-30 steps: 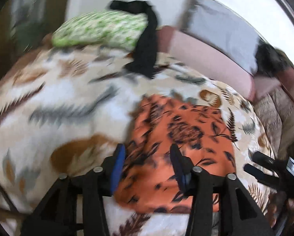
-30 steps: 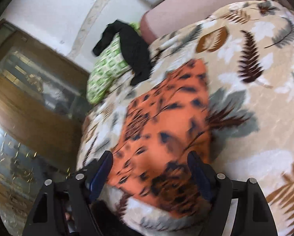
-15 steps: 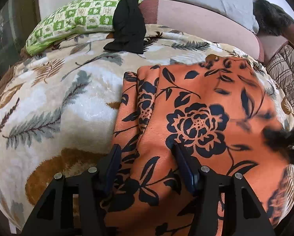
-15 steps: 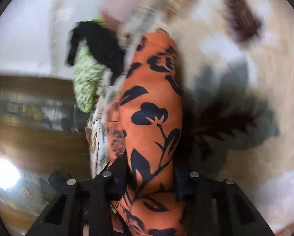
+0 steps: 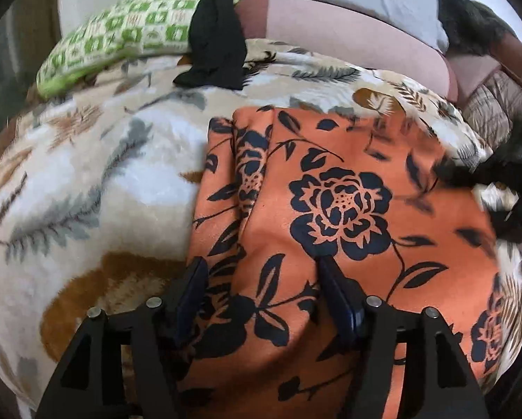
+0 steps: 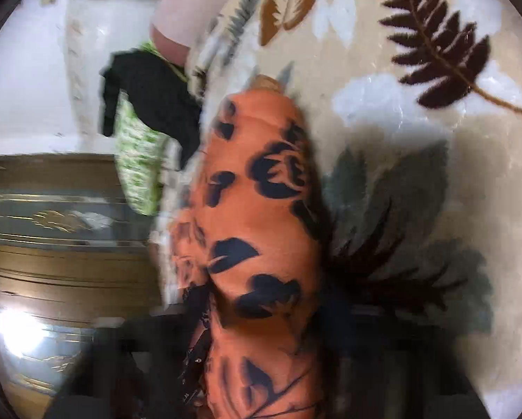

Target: Fold small clothes

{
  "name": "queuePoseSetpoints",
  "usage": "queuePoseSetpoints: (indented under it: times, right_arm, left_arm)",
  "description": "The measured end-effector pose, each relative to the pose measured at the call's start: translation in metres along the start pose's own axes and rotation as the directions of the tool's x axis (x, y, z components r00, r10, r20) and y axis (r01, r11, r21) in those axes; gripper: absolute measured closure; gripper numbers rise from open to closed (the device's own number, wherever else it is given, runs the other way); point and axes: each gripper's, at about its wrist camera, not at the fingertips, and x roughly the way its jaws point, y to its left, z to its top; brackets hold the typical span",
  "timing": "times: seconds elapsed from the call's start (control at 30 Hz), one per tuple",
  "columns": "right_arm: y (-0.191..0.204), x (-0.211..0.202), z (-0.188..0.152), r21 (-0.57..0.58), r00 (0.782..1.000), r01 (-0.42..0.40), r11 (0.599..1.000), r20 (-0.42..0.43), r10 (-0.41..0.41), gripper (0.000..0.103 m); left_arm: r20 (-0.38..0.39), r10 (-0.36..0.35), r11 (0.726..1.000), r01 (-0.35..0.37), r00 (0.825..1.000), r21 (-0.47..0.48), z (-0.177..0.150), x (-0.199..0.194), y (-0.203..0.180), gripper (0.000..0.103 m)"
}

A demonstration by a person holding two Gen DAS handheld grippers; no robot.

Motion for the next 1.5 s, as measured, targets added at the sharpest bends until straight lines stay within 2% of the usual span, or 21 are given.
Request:
queuePoseSetpoints:
  times: [0.07, 0.13, 0.17, 0.23, 0.27, 0.33, 0.4, 0.43, 0.5, 0.53, 0.6, 0.7, 0.77, 0.87, 0.93, 0.97, 1.03, 1.07, 1.2, 1.37, 1.5]
  right_arm:
    - [0.029, -0.012, -0.009, -0.128, 0.996, 0.065, 0.99, 0.071, -0.056, 0.063]
    - [0.014, 0.01, -0.006, -0.113, 0.984, 0.178, 0.978, 0.029, -0.176, 0.062]
    - [-0.001, 0.017, -0.005, -0.063, 0.983, 0.183, 0.981, 0.002, -0.183, 0.052]
    - [-0.007, 0.002, -0.009, 0.026, 0.997, 0.074, 0.997, 0.025, -0.074, 0.039]
    - [-0.001, -0.009, -0.014, 0.014, 0.999, 0.033, 0.999, 0.039, -0.034, 0.033]
    - [0.009, -0.031, -0.029, -0.036, 0.998, 0.014, 0.999, 0.063, -0.012, 0.03]
    - [0.003, -0.042, -0.048, 0.003, 0.998, -0.027, 1.0, 0.059, 0.027, 0.027]
    - [0.0, -0.04, -0.056, 0.013, 0.999, -0.03, 0.999, 0.037, 0.029, 0.026]
    - [-0.006, -0.019, -0.068, -0.036, 0.997, 0.056, 0.998, -0.055, -0.058, 0.031]
    - [-0.007, -0.012, -0.073, -0.04, 0.995, 0.068, 0.997, -0.074, -0.071, 0.061]
    - [0.019, -0.022, -0.081, -0.114, 0.991, 0.133, 0.985, -0.009, -0.135, 0.062]
    - [0.036, -0.032, -0.088, -0.193, 0.982, 0.191, 0.962, 0.044, -0.186, 0.057]
    - [0.019, -0.024, -0.086, -0.136, 0.973, 0.227, 0.964, -0.009, -0.231, 0.03]
    - [0.01, -0.044, -0.097, -0.09, 0.986, 0.167, 0.982, 0.028, -0.166, 0.03]
    - [0.016, -0.056, -0.107, -0.123, 0.987, 0.158, 0.98, 0.057, -0.152, 0.03]
    - [0.017, -0.059, -0.111, -0.135, 0.989, 0.145, 0.98, 0.061, -0.138, 0.029]
    - [0.013, -0.042, -0.118, -0.164, 0.987, 0.161, 0.973, 0.0, -0.163, 0.029]
    - [0.008, -0.029, -0.118, -0.171, 0.98, 0.184, 0.968, -0.05, -0.195, 0.039]
    - [0.012, -0.036, -0.119, -0.157, 0.984, 0.173, 0.972, -0.01, -0.176, 0.042]
    - [0.03, -0.055, -0.107, -0.209, 0.976, 0.215, 0.954, 0.064, -0.206, 0.037]
    - [0.049, -0.062, -0.098, -0.26, 0.978, 0.203, 0.944, 0.093, -0.185, 0.037]
  left_arm:
    - [0.0, 0.007, 1.0, -0.007, 1.0, 0.005, -0.002, 0.003, -0.001, 0.035]
    - [-0.002, 0.005, 1.0, -0.005, 1.0, -0.003, -0.002, 0.004, -0.002, 0.035]
    - [-0.005, 0.007, 1.0, -0.007, 1.0, -0.002, 0.0, 0.001, -0.002, 0.035]
    - [0.01, -0.022, 0.999, 0.022, 1.0, -0.034, 0.002, -0.014, 0.002, 0.035]
    - [0.024, -0.045, 0.997, 0.046, 0.999, -0.061, 0.003, -0.023, 0.006, 0.035]
    - [0.062, -0.085, 0.993, 0.09, 0.994, -0.076, 0.0, -0.038, 0.011, 0.035]
    - [0.09, -0.067, 0.996, 0.072, 0.994, -0.061, -0.009, -0.044, 0.01, 0.035]
    - [0.057, -0.042, 0.998, 0.045, 0.997, -0.045, -0.014, -0.036, 0.008, 0.035]
    - [-0.026, -0.012, 0.999, 0.01, 1.0, -0.05, -0.026, -0.007, 0.011, 0.025]
    - [-0.025, -0.024, 0.997, 0.022, 0.999, -0.081, -0.027, -0.006, 0.015, 0.025]
    - [-0.032, -0.037, 0.991, 0.033, 0.999, -0.128, -0.023, -0.017, 0.02, 0.027]
    - [0.002, -0.035, 0.993, 0.035, 0.999, -0.116, -0.024, -0.032, 0.019, 0.027]
    - [0.011, -0.09, 0.982, 0.091, 0.996, -0.167, -0.031, -0.044, 0.027, 0.027]
    - [0.036, -0.152, 0.96, 0.156, 0.988, -0.234, -0.047, -0.06, 0.042, 0.027]
    - [0.004, -0.144, 0.961, 0.141, 0.99, -0.236, -0.057, -0.052, 0.046, 0.027]
    - [-0.043, -0.143, 0.965, 0.129, 0.989, -0.229, -0.06, -0.041, 0.046, 0.042]
    - [-0.055, -0.202, 0.94, 0.178, 0.978, -0.293, -0.069, -0.028, 0.056, 0.046]
    - [-0.055, -0.205, 0.938, 0.18, 0.977, -0.297, -0.068, -0.031, 0.057, 0.048]
    - [-0.054, -0.199, 0.943, 0.177, 0.978, -0.28, -0.061, -0.051, 0.056, 0.051]
    - [0.048, -0.175, 0.963, 0.181, 0.983, -0.2, -0.021, -0.08, 0.051, 0.044]
    - [0.036, -0.252, 0.956, 0.255, 0.967, -0.148, 0.025, -0.054, 0.043, 0.044]
